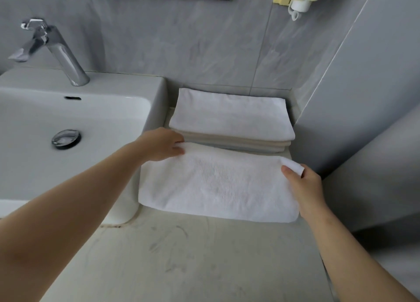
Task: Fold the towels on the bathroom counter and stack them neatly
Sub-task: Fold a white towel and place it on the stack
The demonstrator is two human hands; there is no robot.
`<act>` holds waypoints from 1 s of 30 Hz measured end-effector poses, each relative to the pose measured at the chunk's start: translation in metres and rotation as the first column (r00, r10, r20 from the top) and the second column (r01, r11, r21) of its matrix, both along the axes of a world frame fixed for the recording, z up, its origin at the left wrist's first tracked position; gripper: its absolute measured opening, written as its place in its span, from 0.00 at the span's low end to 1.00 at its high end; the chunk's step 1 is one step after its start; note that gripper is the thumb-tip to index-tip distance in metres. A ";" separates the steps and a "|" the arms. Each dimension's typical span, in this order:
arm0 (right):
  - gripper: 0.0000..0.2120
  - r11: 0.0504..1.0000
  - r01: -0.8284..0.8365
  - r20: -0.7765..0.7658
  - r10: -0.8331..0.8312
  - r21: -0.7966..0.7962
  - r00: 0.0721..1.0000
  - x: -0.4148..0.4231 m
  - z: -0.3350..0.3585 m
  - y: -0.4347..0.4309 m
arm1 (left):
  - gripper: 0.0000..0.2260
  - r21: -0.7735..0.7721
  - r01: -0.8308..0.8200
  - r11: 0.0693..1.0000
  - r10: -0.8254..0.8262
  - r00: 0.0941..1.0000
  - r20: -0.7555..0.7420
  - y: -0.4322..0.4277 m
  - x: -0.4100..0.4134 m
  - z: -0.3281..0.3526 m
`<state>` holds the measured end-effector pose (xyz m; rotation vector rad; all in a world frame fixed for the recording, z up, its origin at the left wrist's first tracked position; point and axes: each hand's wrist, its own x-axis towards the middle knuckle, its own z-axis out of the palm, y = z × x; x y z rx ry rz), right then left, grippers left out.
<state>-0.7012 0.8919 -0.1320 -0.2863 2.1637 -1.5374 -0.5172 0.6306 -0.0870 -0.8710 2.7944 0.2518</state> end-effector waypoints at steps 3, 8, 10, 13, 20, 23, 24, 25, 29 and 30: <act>0.03 1.000 0.006 0.019 -0.006 0.019 1.000 -0.014 -0.009 -0.016 | 0.09 -0.028 -0.035 0.999 0.035 0.999 -0.005 -0.014 -0.011 -0.011; 0.10 0.995 0.016 0.045 -0.021 0.102 0.999 -0.033 -0.030 -0.042 | 0.09 -0.002 -0.073 0.997 0.073 0.997 0.037 -0.032 -0.028 -0.040; 0.10 0.990 0.015 0.043 -0.022 0.142 0.999 -0.040 -0.039 -0.049 | 0.08 0.028 -0.075 0.997 0.074 0.996 0.051 -0.041 -0.033 -0.056; 0.06 0.979 0.005 0.020 -0.010 0.203 1.000 -0.048 -0.051 -0.057 | 0.12 0.058 -0.090 0.994 0.085 0.993 0.088 -0.047 -0.037 -0.078; 0.07 0.930 -0.009 -0.101 0.049 0.368 0.994 -0.055 -0.070 -0.061 | 0.13 0.058 -0.132 0.990 0.130 0.991 0.037 -0.048 -0.040 -0.096; 0.12 0.919 -0.007 -0.125 0.061 0.394 0.990 -0.056 -0.076 -0.062 | 0.12 0.079 -0.156 0.985 0.154 0.988 0.031 -0.047 -0.041 -0.096; 0.09 0.914 -0.002 -0.121 0.056 0.405 0.991 -0.056 -0.076 -0.063 | 0.13 0.092 -0.166 0.982 0.164 0.986 0.032 -0.047 -0.041 -0.097; 0.06 0.911 -0.001 -0.121 0.056 0.413 0.991 -0.054 -0.073 -0.065 | 0.13 0.106 -0.174 0.979 0.171 0.985 0.035 -0.046 -0.040 -0.097; 0.18 0.921 -0.051 -0.092 0.094 0.387 0.991 -0.053 -0.067 -0.061 | 0.14 0.137 -0.179 0.974 0.174 0.984 0.047 -0.043 -0.034 -0.099; 0.19 0.920 -0.068 -0.070 0.103 0.386 0.992 -0.052 -0.066 -0.058 | 0.14 0.138 -0.179 0.974 0.174 0.983 0.049 -0.041 -0.033 -0.100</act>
